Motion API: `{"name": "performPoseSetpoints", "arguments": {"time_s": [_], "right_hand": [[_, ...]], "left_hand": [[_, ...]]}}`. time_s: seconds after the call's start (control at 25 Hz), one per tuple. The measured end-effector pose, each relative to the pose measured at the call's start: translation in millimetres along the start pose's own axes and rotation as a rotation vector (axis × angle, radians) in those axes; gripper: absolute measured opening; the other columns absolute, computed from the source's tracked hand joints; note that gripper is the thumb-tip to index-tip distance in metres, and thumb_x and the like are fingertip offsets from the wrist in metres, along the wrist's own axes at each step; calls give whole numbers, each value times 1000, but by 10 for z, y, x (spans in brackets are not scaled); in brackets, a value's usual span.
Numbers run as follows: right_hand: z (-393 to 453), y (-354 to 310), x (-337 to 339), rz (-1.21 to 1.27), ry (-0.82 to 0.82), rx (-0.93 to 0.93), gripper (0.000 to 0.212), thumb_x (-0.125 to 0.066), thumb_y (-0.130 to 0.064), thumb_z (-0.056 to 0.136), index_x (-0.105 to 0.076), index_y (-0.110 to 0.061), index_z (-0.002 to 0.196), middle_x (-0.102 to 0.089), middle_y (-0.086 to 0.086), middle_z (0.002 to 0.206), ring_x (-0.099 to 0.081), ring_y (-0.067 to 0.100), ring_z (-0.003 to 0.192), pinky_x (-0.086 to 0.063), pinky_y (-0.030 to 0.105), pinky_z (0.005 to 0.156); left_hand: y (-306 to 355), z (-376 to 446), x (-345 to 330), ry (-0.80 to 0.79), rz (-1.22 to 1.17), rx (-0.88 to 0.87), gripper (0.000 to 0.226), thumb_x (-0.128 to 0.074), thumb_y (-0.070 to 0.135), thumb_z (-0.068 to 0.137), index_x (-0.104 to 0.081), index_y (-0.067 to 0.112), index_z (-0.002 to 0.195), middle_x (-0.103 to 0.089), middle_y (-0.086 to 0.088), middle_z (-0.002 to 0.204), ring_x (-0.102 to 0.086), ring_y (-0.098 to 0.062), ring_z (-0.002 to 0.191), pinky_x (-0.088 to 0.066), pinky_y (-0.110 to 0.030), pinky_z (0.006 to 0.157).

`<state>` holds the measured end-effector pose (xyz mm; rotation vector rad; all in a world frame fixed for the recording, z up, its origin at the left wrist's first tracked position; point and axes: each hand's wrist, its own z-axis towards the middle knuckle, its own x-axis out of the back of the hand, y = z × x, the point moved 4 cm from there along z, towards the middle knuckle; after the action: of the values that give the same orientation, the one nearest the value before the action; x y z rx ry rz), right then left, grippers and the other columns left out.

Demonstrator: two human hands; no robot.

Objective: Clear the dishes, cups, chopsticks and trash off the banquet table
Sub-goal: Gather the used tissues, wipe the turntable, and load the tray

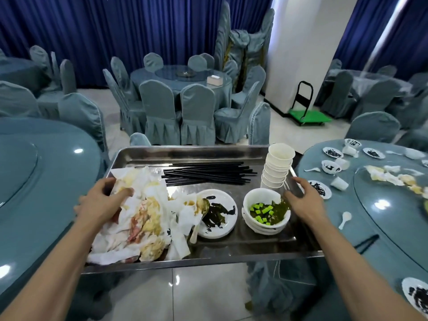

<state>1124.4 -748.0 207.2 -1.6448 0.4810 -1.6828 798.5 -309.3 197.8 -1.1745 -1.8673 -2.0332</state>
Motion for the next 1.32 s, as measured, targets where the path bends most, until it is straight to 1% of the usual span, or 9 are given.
{"name": "performPoseSetpoints", "arguments": {"time_s": [0.2, 0.4, 0.52, 0.6, 0.72, 0.88, 1.0, 1.08, 1.32], "right_hand": [[736, -142, -270, -9, 3, -63, 53, -72, -48, 86, -54, -38, 135, -69, 7, 117, -63, 31, 109, -50, 46, 97], [1402, -208, -495, 9, 37, -105, 47, -69, -43, 86, -57, -39, 131, -60, 1, 88, -58, 25, 89, -49, 42, 90], [1817, -224, -595, 10, 43, -120, 46, -69, -44, 86, -56, -41, 130, -61, -1, 83, -58, 24, 86, -51, 42, 89], [2126, -205, -672, 24, 41, -135, 47, -68, -43, 86, -54, -42, 131, -64, 0, 86, -62, 25, 88, -53, 43, 90], [2624, -195, -785, 29, 56, -133, 46, -69, -42, 86, -55, -42, 130, -65, 2, 87, -60, 21, 81, -50, 39, 84], [3384, -182, -927, 23, 51, -115, 47, -68, -42, 86, -55, -41, 131, -63, -1, 94, -65, 29, 102, -52, 47, 96], [3971, -190, -1014, 43, 52, -105, 49, -67, -40, 85, -54, -39, 133, -70, 4, 108, -65, 31, 104, -53, 51, 97], [4350, -228, -1064, 34, 55, -105, 50, -67, -40, 86, -54, -41, 134, -70, 6, 119, -64, 33, 110, -51, 51, 99], [5317, -363, -1184, 30, 52, -105, 50, -67, -39, 86, -55, -40, 134, -67, 5, 129, -61, 33, 114, -47, 46, 100]], "left_hand": [[392, 927, -299, -11, 11, 11, 79, -63, 78, 54, -50, 50, 126, -56, -12, 135, -45, -39, 128, -37, -56, 105], [880, 1675, -600, -18, 66, -69, 76, -61, 78, 57, -51, 47, 126, -61, -6, 131, -47, -35, 124, -36, -52, 97], [1110, 2055, -815, -32, 82, -59, 79, -61, 79, 56, -50, 49, 129, -57, -11, 137, -44, -41, 130, -32, -56, 108], [1242, 2345, -966, -55, 62, -40, 80, -62, 80, 54, -50, 51, 129, -54, -13, 140, -45, -43, 128, -35, -59, 109], [1478, 2734, -1257, -82, 30, -40, 77, -68, 75, 59, -51, 49, 130, -51, -13, 142, -50, -42, 124, -43, -60, 103], [1904, 3240, -1659, -41, 33, -125, 72, -68, 71, 65, -57, 40, 129, -63, -3, 133, -56, -35, 118, -43, -49, 97], [2216, 3619, -1963, -40, 32, -121, 76, -62, 75, 60, -55, 42, 127, -65, -1, 127, -61, -35, 110, -47, -54, 99], [2411, 3878, -2142, -33, 8, -155, 73, -65, 71, 64, -56, 38, 128, -65, -2, 128, -63, -33, 104, -52, -52, 92], [2853, 4655, -2570, -80, 1, -128, 81, -66, 72, 59, -52, 40, 132, -55, -8, 137, -57, -42, 113, -53, -63, 88]]}}
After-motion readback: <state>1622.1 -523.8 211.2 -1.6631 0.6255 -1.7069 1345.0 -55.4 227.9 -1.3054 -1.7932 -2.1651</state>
